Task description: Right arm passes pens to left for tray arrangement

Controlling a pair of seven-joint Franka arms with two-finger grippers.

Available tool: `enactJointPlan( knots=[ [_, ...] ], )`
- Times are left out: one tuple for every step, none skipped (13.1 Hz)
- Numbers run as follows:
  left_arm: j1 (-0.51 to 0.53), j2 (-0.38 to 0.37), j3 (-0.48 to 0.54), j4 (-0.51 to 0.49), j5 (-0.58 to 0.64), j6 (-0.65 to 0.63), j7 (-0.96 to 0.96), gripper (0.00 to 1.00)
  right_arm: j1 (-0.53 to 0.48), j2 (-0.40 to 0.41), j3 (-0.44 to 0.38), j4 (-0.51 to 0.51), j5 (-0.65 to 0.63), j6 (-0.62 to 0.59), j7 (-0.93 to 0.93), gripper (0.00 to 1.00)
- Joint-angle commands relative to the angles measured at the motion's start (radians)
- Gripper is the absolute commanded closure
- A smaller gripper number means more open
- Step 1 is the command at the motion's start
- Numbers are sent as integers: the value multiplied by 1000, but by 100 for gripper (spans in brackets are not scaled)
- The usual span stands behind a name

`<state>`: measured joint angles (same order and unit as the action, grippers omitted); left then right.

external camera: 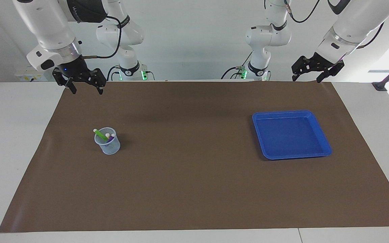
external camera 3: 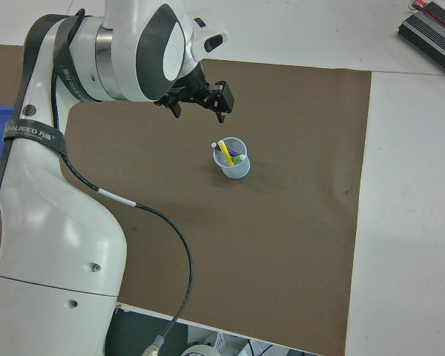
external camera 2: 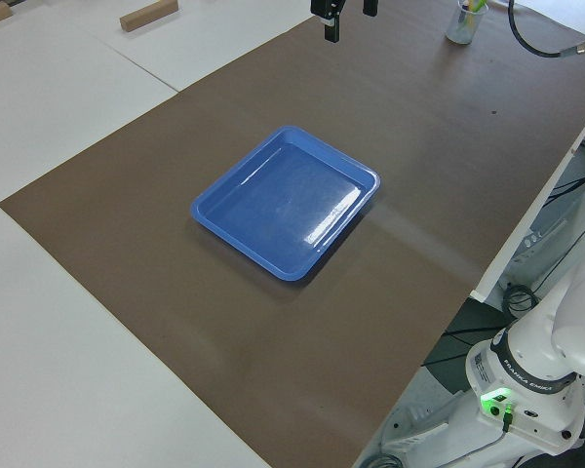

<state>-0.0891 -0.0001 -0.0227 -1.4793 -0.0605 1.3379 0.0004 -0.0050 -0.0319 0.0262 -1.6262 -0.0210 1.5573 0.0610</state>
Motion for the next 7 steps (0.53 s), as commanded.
enactJointPlan(
  knots=[
    [2, -24, -3, -25, 7, 9, 4, 0, -1, -25, -3, -26, 13, -8, 6, 0],
    [5, -28, -3, -33, 7, 9, 6, 0, -1, -25, -5, -26, 13, -8, 5, 0],
    [6, -31, -3, -35, 7, 9, 7, 0, -1, -25, -5, -26, 13, -11, 6, 0],
    [6, -31, -3, -36, 7, 9, 9, 0, -1, -26, -5, -27, 13, -16, 5, 0],
    [5, -31, -3, -38, 7, 9, 9, 0, -3, -31, -5, -37, 13, -23, 3, 0],
    [5, -31, -3, -38, 7, 9, 9, 0, -3, -33, -6, -38, 13, -22, 3, 0],
    [5, -31, -3, -36, 7, 7, 7, 0, -3, -33, -6, -40, 13, -16, 3, 0]
  ],
)
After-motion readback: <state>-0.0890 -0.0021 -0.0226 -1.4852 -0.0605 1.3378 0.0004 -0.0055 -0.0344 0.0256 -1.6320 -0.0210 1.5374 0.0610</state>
